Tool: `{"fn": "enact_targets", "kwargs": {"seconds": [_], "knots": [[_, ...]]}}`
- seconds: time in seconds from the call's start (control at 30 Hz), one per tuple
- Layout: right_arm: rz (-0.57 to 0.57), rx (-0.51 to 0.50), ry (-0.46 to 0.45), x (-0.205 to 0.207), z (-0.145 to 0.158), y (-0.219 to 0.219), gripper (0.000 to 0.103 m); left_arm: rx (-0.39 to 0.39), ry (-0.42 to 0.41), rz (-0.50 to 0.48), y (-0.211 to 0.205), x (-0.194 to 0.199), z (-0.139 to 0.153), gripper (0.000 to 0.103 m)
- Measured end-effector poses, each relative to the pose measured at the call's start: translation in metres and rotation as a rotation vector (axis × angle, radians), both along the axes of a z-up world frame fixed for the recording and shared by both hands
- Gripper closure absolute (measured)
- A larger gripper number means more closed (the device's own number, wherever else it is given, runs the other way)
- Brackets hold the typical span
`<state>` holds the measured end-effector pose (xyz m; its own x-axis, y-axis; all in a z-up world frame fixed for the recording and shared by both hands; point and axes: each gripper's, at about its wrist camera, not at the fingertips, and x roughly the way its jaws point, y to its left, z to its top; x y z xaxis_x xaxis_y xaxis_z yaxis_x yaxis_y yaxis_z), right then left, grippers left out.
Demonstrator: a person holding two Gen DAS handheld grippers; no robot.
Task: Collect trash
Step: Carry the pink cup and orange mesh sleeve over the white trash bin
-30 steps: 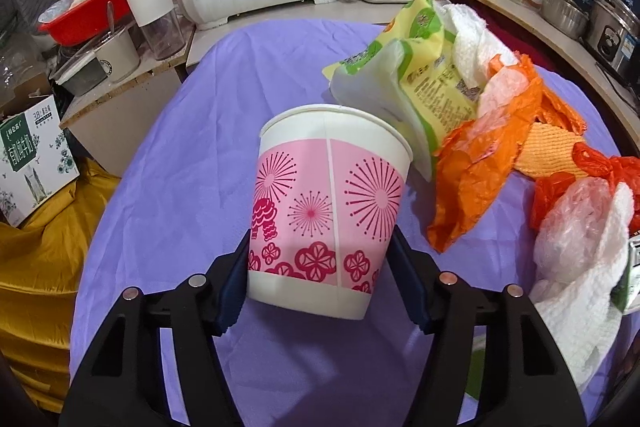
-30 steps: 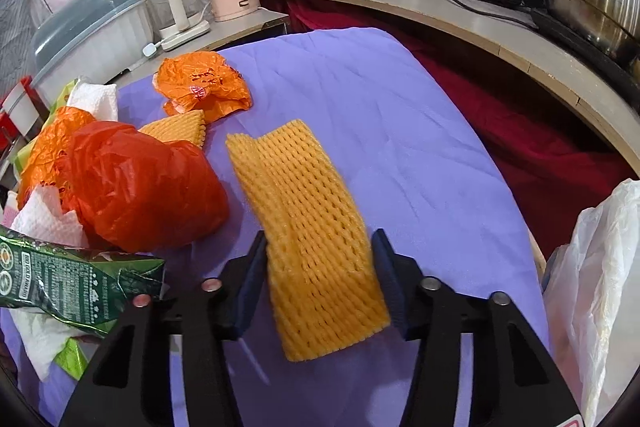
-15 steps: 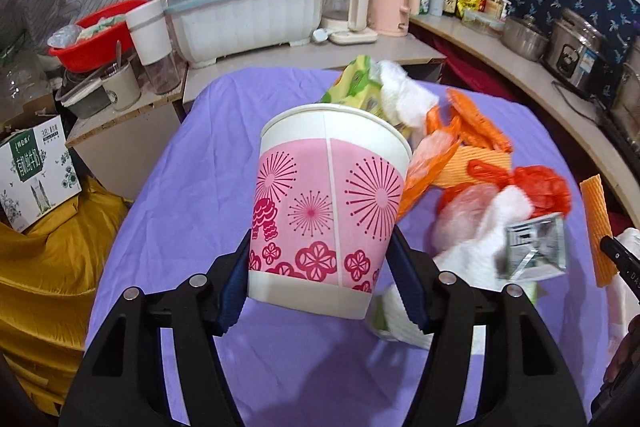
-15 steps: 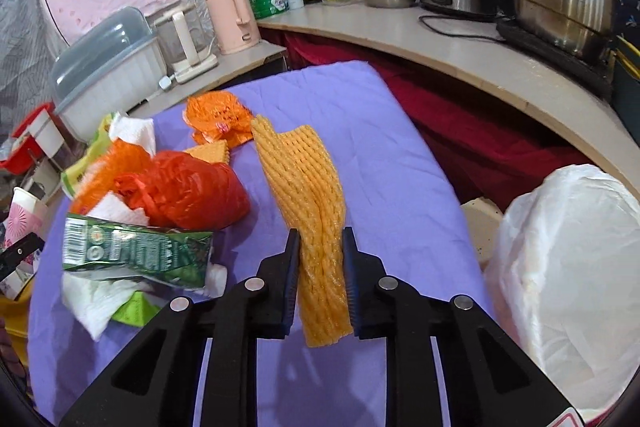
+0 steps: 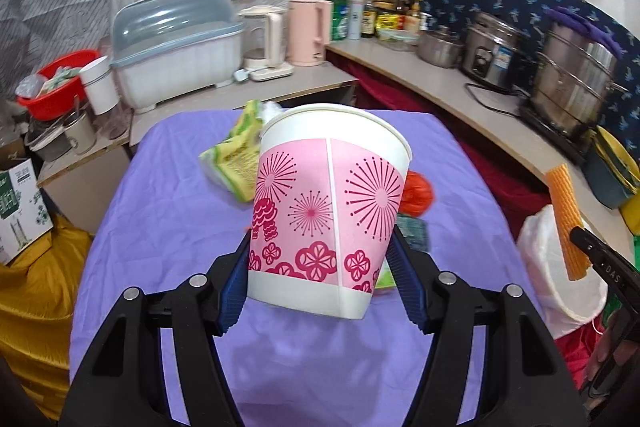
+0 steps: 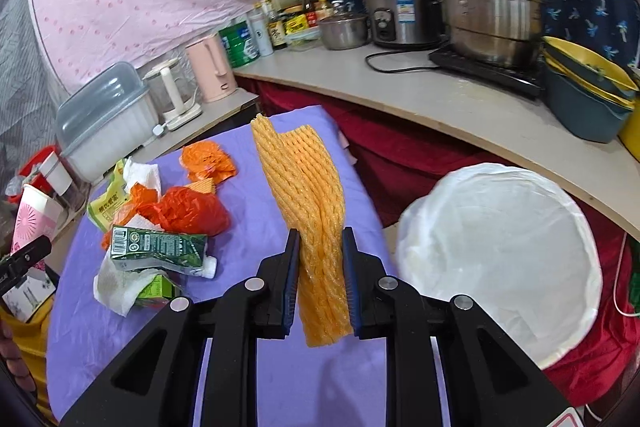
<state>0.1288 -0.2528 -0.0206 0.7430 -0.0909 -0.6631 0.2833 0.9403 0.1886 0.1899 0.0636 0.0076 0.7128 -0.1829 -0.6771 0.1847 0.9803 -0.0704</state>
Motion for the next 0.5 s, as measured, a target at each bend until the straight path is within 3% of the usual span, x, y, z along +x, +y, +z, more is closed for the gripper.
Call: {"fn": "enact_targets", "kwargs": {"seconds": [0.5], "knots": [[-0.187,0.026,-0.013,-0.079,0.0,-0.078,0.084,0.007,-0.002,-0.272,-0.127,-0.04,0.003,0.043]]}}
